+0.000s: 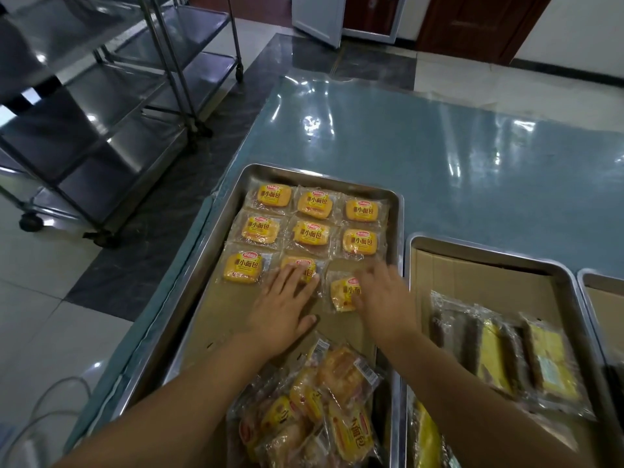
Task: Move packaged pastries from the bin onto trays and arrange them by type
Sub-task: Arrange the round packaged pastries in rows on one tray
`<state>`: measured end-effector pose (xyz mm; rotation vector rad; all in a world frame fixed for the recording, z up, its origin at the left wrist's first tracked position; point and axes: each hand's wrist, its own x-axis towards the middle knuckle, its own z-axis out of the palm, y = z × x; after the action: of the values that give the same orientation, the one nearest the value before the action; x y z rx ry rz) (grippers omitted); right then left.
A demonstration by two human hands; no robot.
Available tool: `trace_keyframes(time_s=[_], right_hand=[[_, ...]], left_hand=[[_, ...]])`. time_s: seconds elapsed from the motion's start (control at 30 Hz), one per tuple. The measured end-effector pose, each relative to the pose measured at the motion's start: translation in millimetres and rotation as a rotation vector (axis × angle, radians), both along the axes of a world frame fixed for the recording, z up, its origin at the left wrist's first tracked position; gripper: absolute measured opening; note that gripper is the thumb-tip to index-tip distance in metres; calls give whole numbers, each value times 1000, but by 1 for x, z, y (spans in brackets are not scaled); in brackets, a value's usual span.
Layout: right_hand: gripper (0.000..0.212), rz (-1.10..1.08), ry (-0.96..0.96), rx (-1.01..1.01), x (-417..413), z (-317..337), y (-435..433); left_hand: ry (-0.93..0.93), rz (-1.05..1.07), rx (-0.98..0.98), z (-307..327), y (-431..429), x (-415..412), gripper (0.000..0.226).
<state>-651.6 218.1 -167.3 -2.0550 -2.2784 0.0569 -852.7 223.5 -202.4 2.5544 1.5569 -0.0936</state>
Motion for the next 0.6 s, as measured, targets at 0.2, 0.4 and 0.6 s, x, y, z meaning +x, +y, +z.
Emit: trace_keyframes(time_s=[0.2,0.4,0.6], right_hand=[[45,109,-110,-130,-8,-11,-5],[41,8,-96,-136,-19,-13,4],[53,26,-87,-181,-18,-9,3]], left_hand=[[27,-6,-53,-3,-3,-2,66],[70,-83,-36,-4,6,-8,68],[103,-135,-40,0,8,-12,70]])
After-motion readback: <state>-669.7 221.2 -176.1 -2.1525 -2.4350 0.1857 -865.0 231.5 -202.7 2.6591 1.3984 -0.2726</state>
